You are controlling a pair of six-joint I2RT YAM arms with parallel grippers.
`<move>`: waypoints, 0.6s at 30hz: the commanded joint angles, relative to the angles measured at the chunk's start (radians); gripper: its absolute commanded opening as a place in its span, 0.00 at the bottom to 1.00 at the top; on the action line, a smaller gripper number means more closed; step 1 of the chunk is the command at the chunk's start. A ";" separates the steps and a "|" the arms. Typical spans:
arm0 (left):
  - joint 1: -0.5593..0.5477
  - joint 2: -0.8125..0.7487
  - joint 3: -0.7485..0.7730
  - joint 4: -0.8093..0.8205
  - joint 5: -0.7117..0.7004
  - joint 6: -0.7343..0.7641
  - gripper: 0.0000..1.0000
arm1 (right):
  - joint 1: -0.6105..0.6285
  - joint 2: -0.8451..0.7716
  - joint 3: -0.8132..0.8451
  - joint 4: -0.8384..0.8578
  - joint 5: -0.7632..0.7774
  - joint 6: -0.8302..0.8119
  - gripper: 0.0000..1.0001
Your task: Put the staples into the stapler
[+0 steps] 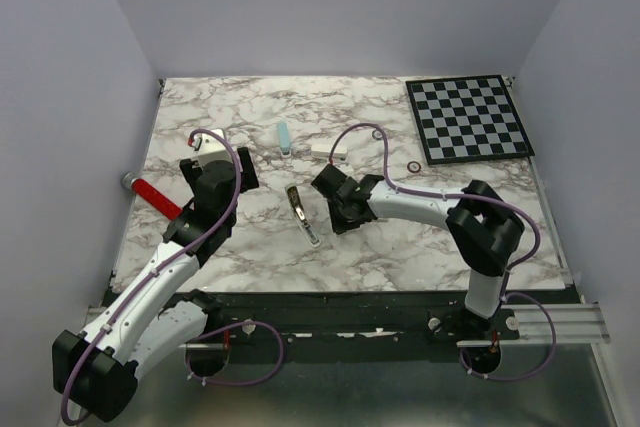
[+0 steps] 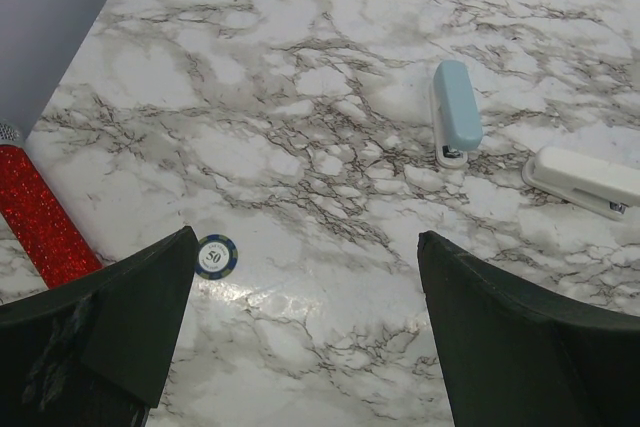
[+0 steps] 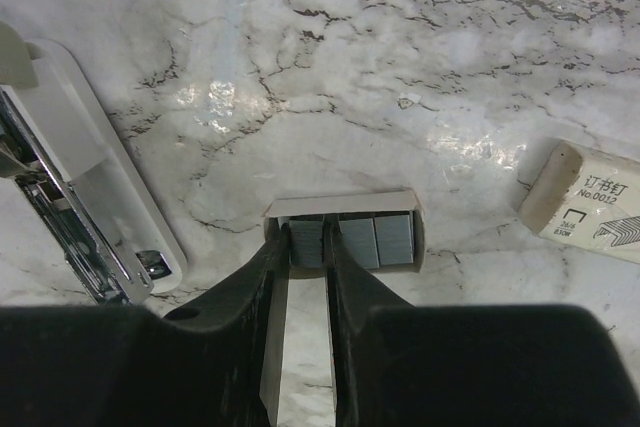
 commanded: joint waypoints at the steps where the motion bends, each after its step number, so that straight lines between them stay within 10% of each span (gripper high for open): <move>1: -0.004 -0.018 0.014 -0.004 -0.022 -0.005 0.99 | 0.011 0.034 0.021 -0.031 0.045 0.007 0.28; 18: -0.004 -0.019 0.012 -0.004 -0.022 -0.005 0.99 | 0.026 -0.055 0.066 -0.074 0.090 -0.070 0.16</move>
